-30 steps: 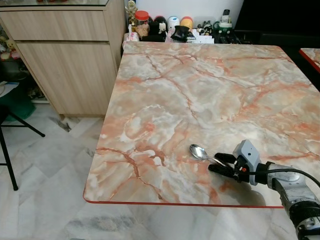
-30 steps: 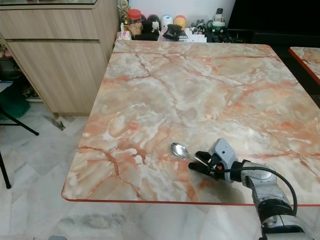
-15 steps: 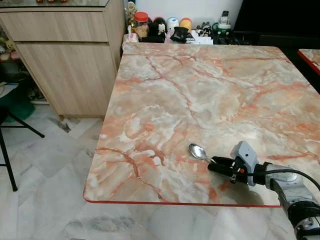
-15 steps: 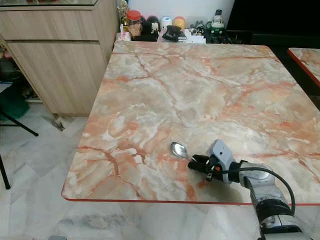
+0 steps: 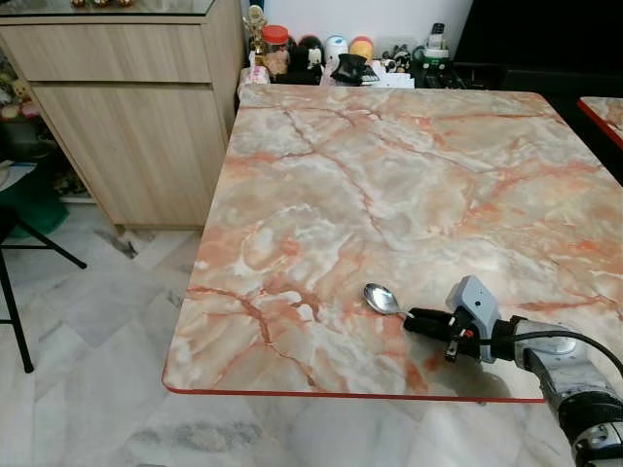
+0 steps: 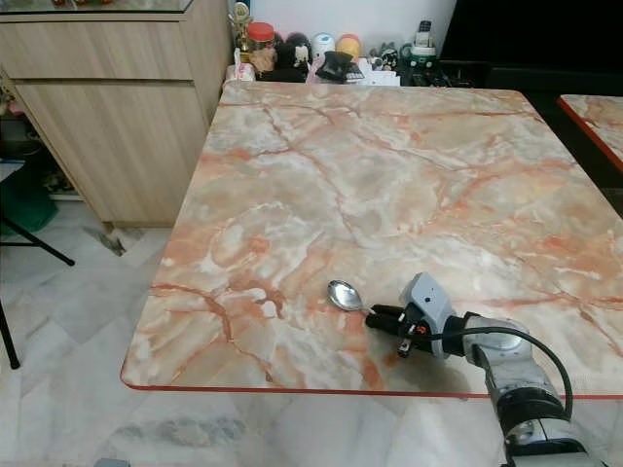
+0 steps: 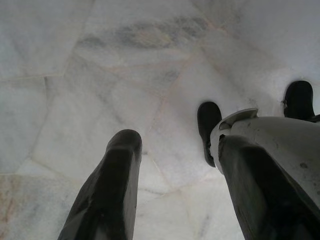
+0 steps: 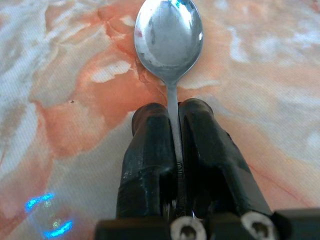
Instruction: Setting the table
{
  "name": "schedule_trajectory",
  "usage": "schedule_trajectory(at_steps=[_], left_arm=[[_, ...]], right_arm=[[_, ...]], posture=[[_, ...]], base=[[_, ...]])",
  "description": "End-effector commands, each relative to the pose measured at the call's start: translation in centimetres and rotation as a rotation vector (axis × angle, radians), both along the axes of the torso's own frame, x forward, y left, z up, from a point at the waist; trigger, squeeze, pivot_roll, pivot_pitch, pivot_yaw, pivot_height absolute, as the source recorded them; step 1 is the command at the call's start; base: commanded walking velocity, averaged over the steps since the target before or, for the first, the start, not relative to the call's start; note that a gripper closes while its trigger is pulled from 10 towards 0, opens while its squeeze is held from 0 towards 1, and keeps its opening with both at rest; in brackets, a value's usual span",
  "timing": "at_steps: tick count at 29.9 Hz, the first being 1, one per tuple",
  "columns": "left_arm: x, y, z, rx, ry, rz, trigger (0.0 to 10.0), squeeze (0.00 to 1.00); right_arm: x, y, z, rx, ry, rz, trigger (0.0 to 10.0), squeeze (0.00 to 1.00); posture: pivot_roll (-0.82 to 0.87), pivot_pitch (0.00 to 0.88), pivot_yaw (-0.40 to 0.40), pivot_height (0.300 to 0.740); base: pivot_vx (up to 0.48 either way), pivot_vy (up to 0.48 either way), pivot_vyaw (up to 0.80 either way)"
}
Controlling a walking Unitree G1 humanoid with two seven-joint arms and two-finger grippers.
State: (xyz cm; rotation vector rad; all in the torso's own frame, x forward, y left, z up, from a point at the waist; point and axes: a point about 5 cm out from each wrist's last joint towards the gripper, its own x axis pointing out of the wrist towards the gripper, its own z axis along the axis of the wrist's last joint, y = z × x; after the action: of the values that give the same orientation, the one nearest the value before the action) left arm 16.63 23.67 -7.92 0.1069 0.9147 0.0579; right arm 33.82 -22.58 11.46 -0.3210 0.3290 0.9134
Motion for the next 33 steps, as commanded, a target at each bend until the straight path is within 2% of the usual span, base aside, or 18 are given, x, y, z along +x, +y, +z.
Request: schedule_trajectory(at_steps=[1, 4, 5, 7, 8, 9, 10, 11, 14, 15, 17, 18, 19, 20, 24, 29, 31, 33], left_arm=[[-1.1, 0.0, -0.5, -0.008, 0.044, 0.013, 10.0, 0.0], [-1.1, 0.0, -0.5, -0.007, 0.044, 0.014, 10.0, 0.0], [-1.2, 0.0, -0.5, -0.007, 0.045, 0.014, 10.0, 0.0], [-1.2, 0.0, -0.6, -0.007, 0.046, 0.014, 10.0, 0.0], [-1.2, 0.0, -0.6, -0.006, 0.047, 0.012, 10.0, 0.0], [-1.3, 0.0, -0.6, -0.005, 0.05, 0.009, 10.0, 0.0], [-1.3, 0.0, -0.6, -0.005, 0.05, 0.009, 10.0, 0.0], [-1.2, -0.1, -0.6, -0.006, 0.049, 0.007, 10.0, 0.0], [-1.2, -0.1, -0.6, -0.006, 0.048, 0.007, 10.0, 0.0], [-1.3, -0.1, -0.6, -0.005, 0.049, 0.005, 10.0, 0.0], [-1.3, -0.2, -0.6, -0.005, 0.05, 0.004, 10.0, 0.0], [-1.4, -0.2, -0.7, -0.003, 0.052, 0.002, 10.0, 0.0], [-1.4, -0.2, -0.7, -0.003, 0.052, 0.002, 10.0, 0.0], [-1.5, -0.3, -0.7, -0.002, 0.055, 0.001, 10.0, 0.0], [-1.6, -0.5, -0.8, -0.001, 0.054, 0.006, 10.0, 0.0], [-1.6, -0.5, -0.9, 0.01, 0.059, -0.008, 10.0, 0.0], [-1.5, -0.6, -0.9, 0.018, 0.058, -0.01, 10.0, 0.0], [-1.2, -0.9, -0.8, 0.015, 0.053, -0.008, 10.0, 0.0]], right_arm=[[-0.7, -0.1, -2.2, -0.027, 0.05, -0.074, 0.0, 0.0], [0.3, 0.0, -0.9, 0.033, -0.052, -0.179, 0.0, 0.0], [0.5, 0.1, -0.6, 0.058, -0.076, -0.204, 9.4, 0.0], [0.9, 0.3, -0.1, 0.087, -0.116, -0.231, 9.4, 0.0], [1.1, 0.7, 0.4, 0.121, -0.157, -0.246, 10.0, 0.0], [1.5, 1.4, 1.3, 0.192, -0.21, -0.276, 10.0, 0.0], [1.5, 1.4, 1.3, 0.192, -0.21, -0.276, 10.0, 0.0], [1.6, 2.1, 1.9, 0.22, -0.274, -0.306, 10.0, 0.0], [1.6, 3.1, 2.6, 0.265, -0.348, -0.331, 10.0, 0.0], [1.7, 3.4, 3.7, 0.291, -0.446, -0.412, 10.0, 0.0], [1.8, 3.7, 4.4, 0.332, -0.508, -0.492, 10.0, 0.0], [1.8, 3.8, 5.0, 0.393, -0.546, -0.592, 10.0, 0.0], [1.8, 3.8, 5.0, 0.393, -0.546, -0.592, 10.0, 0.0], [1.6, 3.9, 5.1, 0.428, -0.576, -0.709, 10.0, 0.0], [0.4, 4.6, 4.9, 0.437, -0.614, -0.842, 10.0, 0.0], [-0.4, 5.9, 6.0, 0.473, -0.647, -0.842, 10.0, 0.0], [-0.7, 6.5, 7.4, 0.465, -0.695, -0.835, 10.0, 0.0], [-0.6, 6.4, 8.2, 0.468, -0.707, -0.84, 10.0, 0.0]], posture=[[0.06, 0.185, -0.01, 0.74], [0.06, 0.185, -0.01, 0.74], [0.06, 0.184, -0.008, 0.74], [0.06, 0.184, -0.008, 0.74], [0.05, 0.185, -0.007, 0.74], [0.05, 0.186, -0.008, 0.74], [0.05, 0.186, -0.008, 0.74], [0.05, 0.186, -0.008, 0.74], [0.05, 0.189, -0.01, 0.74], [0.05, 0.191, -0.01, 0.74], [0.05, 0.191, -0.01, 0.74], [0.03, 0.192, -0.013, 0.74], [0.03, 0.192, -0.013, 0.74], [0.03, 0.193, -0.016, 0.74], [0.04, 0.192, -0.022, 0.74], [0.03, 0.184, -0.022, 0.74], [0.02, 0.181, -0.026, 0.74], [0.01, 0.176, -0.033, 0.74]], base=[[0.0, 0.0, 0.0], [0.0, 0.0, 0.0], [0.0, 0.0, 0.0], [0.0, 0.0, 0.0], [0.0, 0.0, 0.0], [0.0, 0.0, 0.0], [0.0, 0.0, 0.0], [0.0, 0.0, 0.0], [0.0, 0.0, 0.0], [0.0, 0.0, 0.0], [0.0, 0.0, 0.0], [0.0, 0.0, 0.0], [0.0, 0.0, 0.0], [0.0, 0.0, 0.0], [0.0, 0.0, 0.0], [0.0, 0.0, 0.0], [0.0, -0.353, 0.0], [0.0, -0.409, 0.0]])
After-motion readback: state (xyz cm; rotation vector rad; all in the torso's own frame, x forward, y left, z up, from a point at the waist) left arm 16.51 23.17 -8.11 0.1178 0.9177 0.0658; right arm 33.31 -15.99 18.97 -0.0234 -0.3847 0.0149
